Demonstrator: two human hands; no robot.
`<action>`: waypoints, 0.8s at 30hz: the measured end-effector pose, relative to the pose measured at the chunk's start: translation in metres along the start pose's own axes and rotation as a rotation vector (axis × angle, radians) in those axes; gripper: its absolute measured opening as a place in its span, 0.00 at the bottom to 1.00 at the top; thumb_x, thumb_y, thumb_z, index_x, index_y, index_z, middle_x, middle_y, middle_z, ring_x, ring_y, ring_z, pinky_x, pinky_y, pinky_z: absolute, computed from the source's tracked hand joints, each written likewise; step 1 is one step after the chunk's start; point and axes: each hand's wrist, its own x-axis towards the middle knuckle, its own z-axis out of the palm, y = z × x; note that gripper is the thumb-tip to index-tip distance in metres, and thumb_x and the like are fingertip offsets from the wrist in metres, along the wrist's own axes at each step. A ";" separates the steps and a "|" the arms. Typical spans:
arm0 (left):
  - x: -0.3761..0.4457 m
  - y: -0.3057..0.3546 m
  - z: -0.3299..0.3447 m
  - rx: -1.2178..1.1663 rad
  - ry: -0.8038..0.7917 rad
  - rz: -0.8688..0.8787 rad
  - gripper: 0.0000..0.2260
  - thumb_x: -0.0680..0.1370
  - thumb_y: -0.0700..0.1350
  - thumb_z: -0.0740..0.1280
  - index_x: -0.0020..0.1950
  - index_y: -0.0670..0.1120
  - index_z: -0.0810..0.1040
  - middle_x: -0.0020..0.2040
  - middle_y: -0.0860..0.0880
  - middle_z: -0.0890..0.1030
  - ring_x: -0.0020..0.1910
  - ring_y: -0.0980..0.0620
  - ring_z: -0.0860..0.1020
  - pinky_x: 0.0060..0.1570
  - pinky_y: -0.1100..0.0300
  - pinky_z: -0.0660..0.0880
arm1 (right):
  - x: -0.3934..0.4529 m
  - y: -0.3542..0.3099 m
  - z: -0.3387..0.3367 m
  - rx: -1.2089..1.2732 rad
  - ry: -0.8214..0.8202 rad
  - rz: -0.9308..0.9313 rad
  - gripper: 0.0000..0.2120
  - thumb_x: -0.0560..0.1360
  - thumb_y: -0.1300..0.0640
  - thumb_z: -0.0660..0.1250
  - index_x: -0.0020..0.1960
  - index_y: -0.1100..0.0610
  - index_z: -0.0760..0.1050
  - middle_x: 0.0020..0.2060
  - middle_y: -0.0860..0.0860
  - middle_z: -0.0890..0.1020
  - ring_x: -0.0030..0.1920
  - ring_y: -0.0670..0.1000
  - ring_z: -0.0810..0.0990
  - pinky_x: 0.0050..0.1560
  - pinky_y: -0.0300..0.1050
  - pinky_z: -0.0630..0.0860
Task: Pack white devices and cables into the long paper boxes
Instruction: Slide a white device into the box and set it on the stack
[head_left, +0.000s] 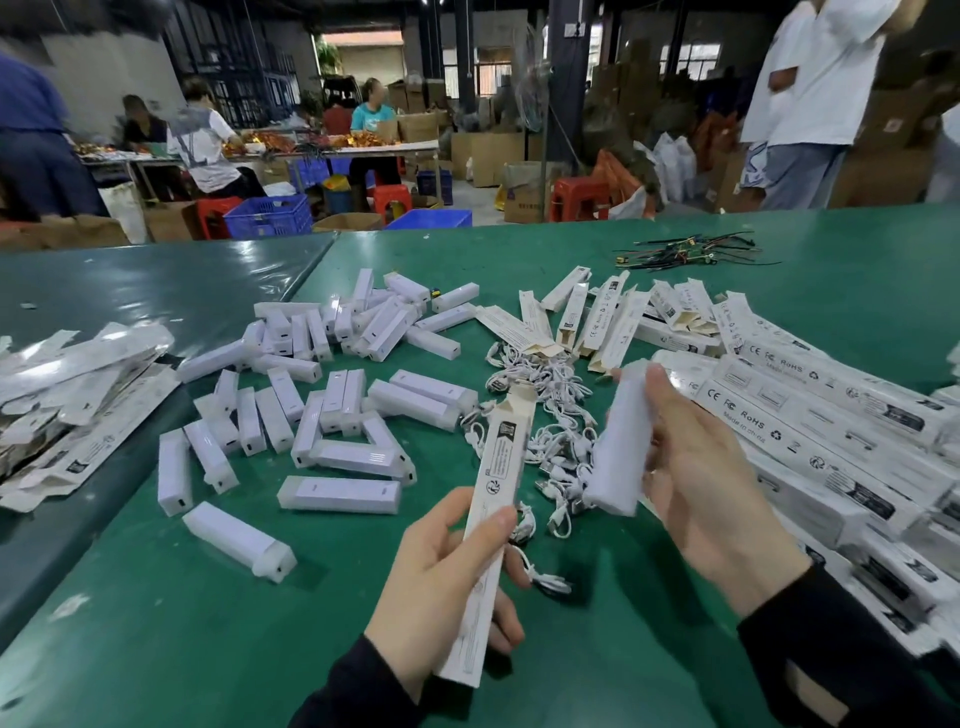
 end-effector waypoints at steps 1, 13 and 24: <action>0.000 0.000 0.000 0.005 -0.005 0.004 0.15 0.72 0.54 0.73 0.53 0.47 0.77 0.34 0.40 0.78 0.21 0.45 0.75 0.21 0.60 0.74 | -0.001 -0.001 0.000 0.013 -0.033 0.048 0.22 0.70 0.40 0.65 0.56 0.53 0.80 0.35 0.51 0.82 0.35 0.49 0.82 0.36 0.46 0.80; -0.005 0.005 -0.001 -0.020 -0.261 -0.034 0.26 0.68 0.43 0.72 0.58 0.66 0.68 0.43 0.36 0.82 0.35 0.35 0.82 0.28 0.50 0.80 | -0.005 -0.016 -0.003 -0.149 -0.251 -0.130 0.14 0.68 0.56 0.71 0.54 0.51 0.82 0.46 0.53 0.86 0.36 0.51 0.84 0.30 0.37 0.77; -0.005 0.009 -0.003 -0.040 -0.296 -0.046 0.27 0.67 0.41 0.72 0.58 0.65 0.69 0.41 0.36 0.80 0.29 0.38 0.81 0.24 0.53 0.78 | 0.000 -0.021 -0.018 -0.475 -0.224 -0.152 0.17 0.57 0.48 0.76 0.44 0.54 0.87 0.32 0.59 0.80 0.26 0.49 0.72 0.22 0.33 0.64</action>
